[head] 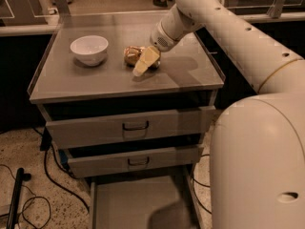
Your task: Place orange can into bottom drawer
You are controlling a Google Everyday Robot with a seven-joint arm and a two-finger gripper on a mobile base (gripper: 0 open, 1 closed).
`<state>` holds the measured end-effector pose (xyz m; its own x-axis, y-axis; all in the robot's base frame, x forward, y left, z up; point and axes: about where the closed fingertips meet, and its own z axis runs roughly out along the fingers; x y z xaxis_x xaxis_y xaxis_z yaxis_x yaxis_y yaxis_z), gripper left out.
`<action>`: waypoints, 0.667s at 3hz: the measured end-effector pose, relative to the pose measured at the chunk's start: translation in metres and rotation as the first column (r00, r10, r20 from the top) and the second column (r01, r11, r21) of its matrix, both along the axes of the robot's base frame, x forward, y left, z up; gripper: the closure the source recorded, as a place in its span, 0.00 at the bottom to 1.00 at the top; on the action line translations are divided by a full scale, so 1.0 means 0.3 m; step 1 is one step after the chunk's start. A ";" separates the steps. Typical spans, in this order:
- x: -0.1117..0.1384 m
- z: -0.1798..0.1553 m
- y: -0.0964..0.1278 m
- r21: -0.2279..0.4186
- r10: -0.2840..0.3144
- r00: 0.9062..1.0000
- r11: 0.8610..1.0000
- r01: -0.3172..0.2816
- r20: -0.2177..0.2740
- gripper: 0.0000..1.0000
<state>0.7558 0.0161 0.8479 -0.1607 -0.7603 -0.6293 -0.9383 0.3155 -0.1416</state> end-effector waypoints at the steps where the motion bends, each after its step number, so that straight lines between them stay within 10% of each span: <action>1: 0.000 -0.001 0.000 0.000 0.000 1.000 1.000 0.000 -0.001 0.26; 2: 0.000 -0.001 0.000 0.000 0.000 1.000 1.000 0.000 -0.001 0.49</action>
Offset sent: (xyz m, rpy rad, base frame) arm 0.0001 0.0001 -0.0002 -0.0001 0.0005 0.0000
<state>0.7559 0.0162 0.8476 -0.1611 -0.7604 -0.6292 -0.9384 0.3155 -0.1411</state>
